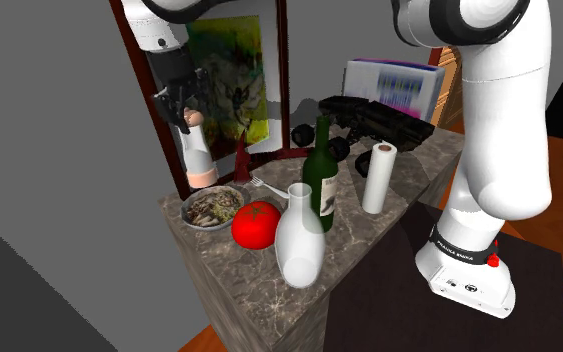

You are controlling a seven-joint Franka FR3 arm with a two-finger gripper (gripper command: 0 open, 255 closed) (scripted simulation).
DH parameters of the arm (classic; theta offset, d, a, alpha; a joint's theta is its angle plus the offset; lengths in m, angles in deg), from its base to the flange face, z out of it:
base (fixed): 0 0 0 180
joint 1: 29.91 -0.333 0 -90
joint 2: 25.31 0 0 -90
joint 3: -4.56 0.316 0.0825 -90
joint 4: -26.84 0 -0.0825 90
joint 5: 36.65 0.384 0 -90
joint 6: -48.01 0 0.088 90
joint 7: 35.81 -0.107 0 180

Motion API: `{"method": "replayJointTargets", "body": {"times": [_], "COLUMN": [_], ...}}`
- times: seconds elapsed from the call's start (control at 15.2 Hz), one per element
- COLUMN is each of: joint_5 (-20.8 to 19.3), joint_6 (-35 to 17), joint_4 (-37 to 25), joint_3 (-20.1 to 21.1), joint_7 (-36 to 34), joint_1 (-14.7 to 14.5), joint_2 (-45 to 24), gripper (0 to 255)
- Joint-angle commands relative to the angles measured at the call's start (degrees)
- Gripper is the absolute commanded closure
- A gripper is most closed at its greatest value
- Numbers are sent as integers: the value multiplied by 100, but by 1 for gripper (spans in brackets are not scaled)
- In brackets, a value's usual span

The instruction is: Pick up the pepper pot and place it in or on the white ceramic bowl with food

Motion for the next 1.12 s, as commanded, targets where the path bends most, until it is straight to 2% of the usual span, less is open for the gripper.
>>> {"method": "replayJointTargets", "body": {"times": [0.0,0.79,1.06], "joint_5": [16,13,10], "joint_6": [-172,-1110,-1153], "joint_4": [213,1234,1277], "joint_3": [-3,-26,-28], "joint_7": [-21,-182,-190], "joint_1": [34,142,145], "joint_2": [47,117,114], "gripper": [255,255,255]}}
